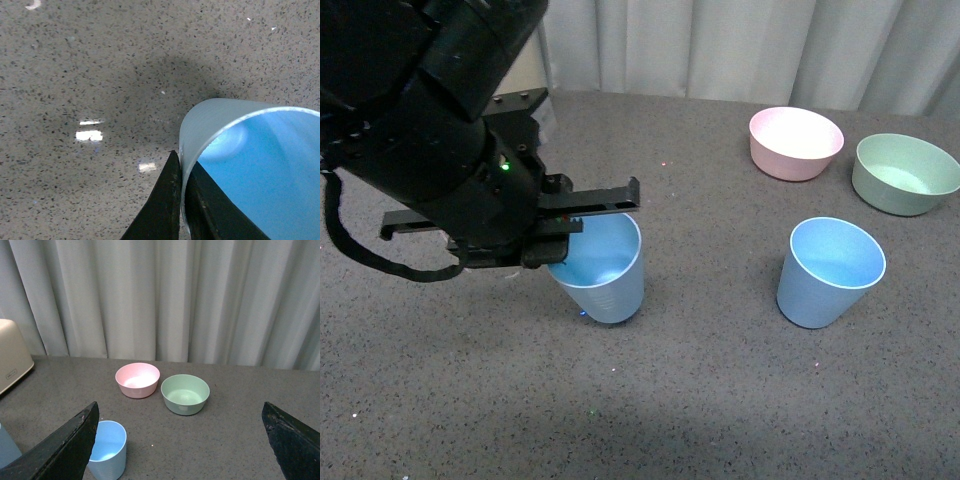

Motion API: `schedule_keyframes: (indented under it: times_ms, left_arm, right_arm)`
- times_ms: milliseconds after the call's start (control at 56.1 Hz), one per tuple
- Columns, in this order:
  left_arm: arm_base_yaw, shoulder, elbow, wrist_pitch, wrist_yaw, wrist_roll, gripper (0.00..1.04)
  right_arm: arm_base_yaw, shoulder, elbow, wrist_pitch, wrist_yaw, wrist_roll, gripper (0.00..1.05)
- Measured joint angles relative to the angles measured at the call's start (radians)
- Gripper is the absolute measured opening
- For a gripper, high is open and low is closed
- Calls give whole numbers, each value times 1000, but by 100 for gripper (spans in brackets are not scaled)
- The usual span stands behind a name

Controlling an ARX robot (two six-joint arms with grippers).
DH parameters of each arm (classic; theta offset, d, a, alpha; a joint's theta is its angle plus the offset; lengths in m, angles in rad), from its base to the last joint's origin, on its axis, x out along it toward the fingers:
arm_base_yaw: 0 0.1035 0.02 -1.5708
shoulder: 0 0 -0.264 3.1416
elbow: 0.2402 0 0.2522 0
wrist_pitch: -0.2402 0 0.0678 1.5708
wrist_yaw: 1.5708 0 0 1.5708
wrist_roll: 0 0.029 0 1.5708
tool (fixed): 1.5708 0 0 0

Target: Stack blue cups with both arms

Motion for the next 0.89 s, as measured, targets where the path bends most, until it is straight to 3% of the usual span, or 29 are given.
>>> schedule_keyframes:
  times_ms: [696,892]
  left_arm:
    - [-74,93,114,-64,-14,-32,4]
    - [-74,95,124,-78,-17,-37,33]
  right_arm:
    - [0,0,0,0,0,0,95]
    - [0,0,0,0,0,0,95]
